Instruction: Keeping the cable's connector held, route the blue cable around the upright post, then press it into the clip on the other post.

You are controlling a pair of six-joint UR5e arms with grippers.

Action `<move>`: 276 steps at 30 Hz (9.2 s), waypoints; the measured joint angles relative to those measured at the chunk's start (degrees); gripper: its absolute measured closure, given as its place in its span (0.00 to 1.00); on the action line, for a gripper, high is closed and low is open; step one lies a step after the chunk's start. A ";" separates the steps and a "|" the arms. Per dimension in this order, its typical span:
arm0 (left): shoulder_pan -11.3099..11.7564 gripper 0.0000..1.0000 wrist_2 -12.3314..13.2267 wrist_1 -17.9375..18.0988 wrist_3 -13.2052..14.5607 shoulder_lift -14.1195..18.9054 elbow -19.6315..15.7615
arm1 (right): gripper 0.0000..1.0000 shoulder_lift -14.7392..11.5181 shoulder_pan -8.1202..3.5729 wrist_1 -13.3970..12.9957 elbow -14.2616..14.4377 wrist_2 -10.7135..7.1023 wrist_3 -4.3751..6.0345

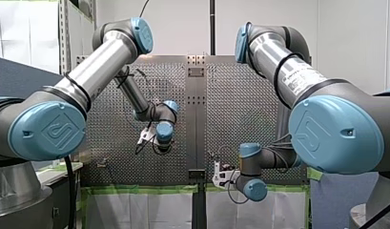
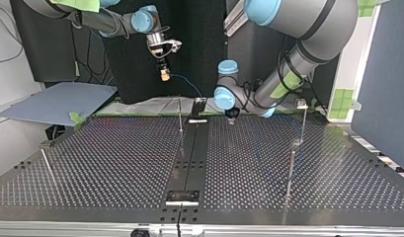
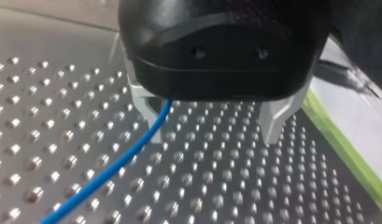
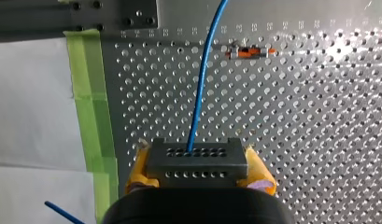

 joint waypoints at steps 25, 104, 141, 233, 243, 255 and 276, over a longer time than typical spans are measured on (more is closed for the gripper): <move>-4.38 0.00 10.49 -3.78 -5.28 -1.22 0.02 | 1.00 -0.02 -0.50 -0.27 0.01 -1.45 0.39; -11.63 1.00 13.00 -1.12 -8.85 -3.45 -0.01 | 1.00 -0.01 -1.13 -0.69 -0.09 -2.84 0.55; -11.63 1.00 15.18 6.47 -18.85 -4.88 0.01 | 1.00 -0.03 -6.37 4.07 -5.02 -2.83 0.33; -6.84 1.00 32.57 13.43 -40.03 -6.94 3.43 | 1.00 0.01 -12.72 12.34 -13.86 -5.68 -2.34; -5.98 1.00 32.71 13.50 -41.04 -6.99 3.45 | 1.00 0.04 -12.72 12.16 -13.91 -6.36 -2.41; -4.61 1.00 32.42 14.22 -41.55 -7.35 3.45 | 1.00 0.04 -12.73 12.21 -14.20 -6.54 -2.41; -4.40 1.00 33.24 14.17 -38.95 -9.83 3.45 | 1.00 0.02 -13.36 12.36 -15.06 -6.46 -2.09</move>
